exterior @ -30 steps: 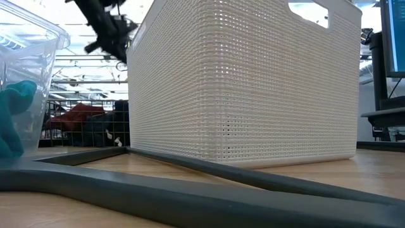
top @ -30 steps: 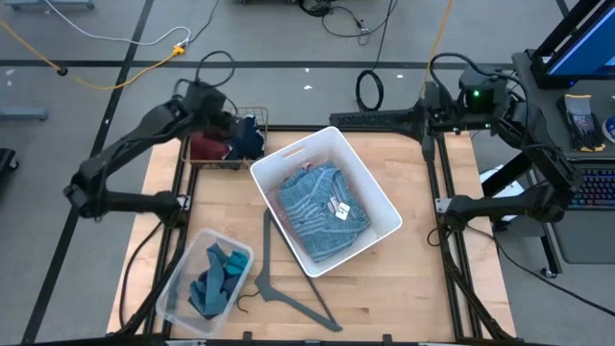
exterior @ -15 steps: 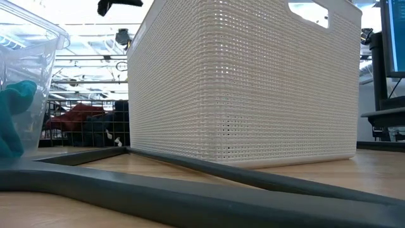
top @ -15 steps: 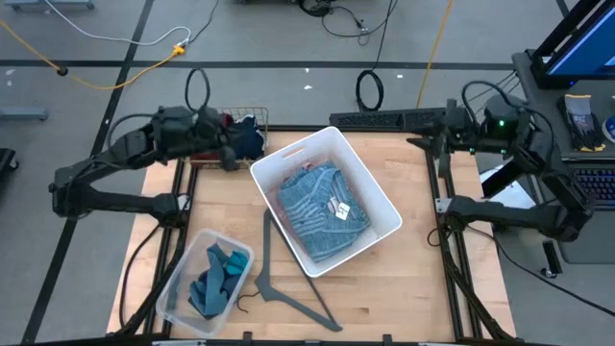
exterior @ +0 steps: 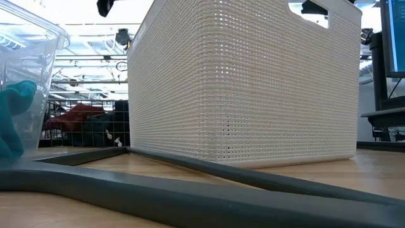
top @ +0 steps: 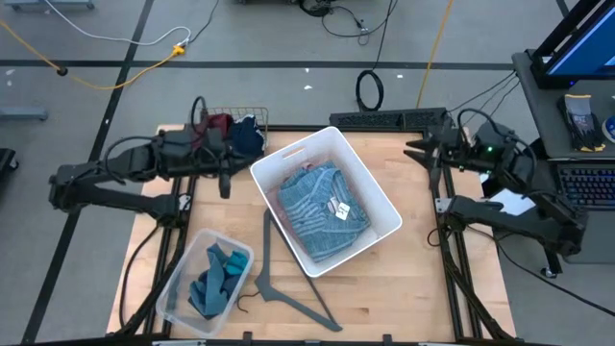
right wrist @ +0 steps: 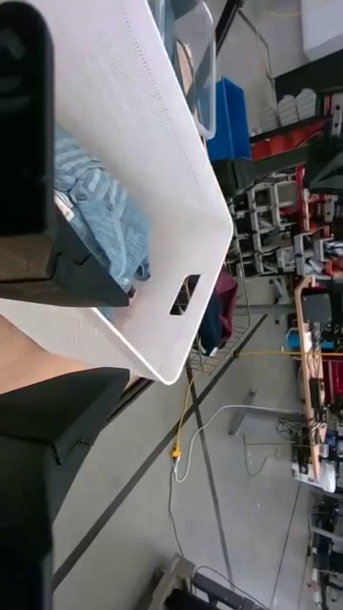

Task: Pick & Place Cloths
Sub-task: Return to Home Position

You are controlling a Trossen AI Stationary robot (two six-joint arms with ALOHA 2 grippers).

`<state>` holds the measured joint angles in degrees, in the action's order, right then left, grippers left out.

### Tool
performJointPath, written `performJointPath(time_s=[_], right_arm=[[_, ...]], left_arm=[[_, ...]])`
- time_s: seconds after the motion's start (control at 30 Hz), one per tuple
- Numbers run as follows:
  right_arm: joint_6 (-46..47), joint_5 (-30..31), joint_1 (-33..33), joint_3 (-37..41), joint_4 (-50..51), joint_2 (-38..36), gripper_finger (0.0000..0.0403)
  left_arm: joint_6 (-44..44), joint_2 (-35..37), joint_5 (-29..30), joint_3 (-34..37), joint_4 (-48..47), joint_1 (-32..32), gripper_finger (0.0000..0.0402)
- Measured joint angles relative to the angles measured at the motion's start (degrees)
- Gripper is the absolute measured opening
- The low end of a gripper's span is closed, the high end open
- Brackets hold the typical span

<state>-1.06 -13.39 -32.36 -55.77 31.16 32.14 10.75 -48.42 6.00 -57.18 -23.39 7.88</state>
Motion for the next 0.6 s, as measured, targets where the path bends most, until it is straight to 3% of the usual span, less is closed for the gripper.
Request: performJointPath(time_s=[0.4,0.6], right_arm=[[-1.55,0.16,-0.04,5.68,-0.96,-4.65,0.0104],[-0.94,3.21,-0.04,5.68,-0.16,-4.63,0.0104]], left_arm=[[6.97,21.9,-4.53,23.18,12.45,-4.26,0.0012],[11.59,28.48,-2.67,32.13,14.03,-5.78,0.0016]])
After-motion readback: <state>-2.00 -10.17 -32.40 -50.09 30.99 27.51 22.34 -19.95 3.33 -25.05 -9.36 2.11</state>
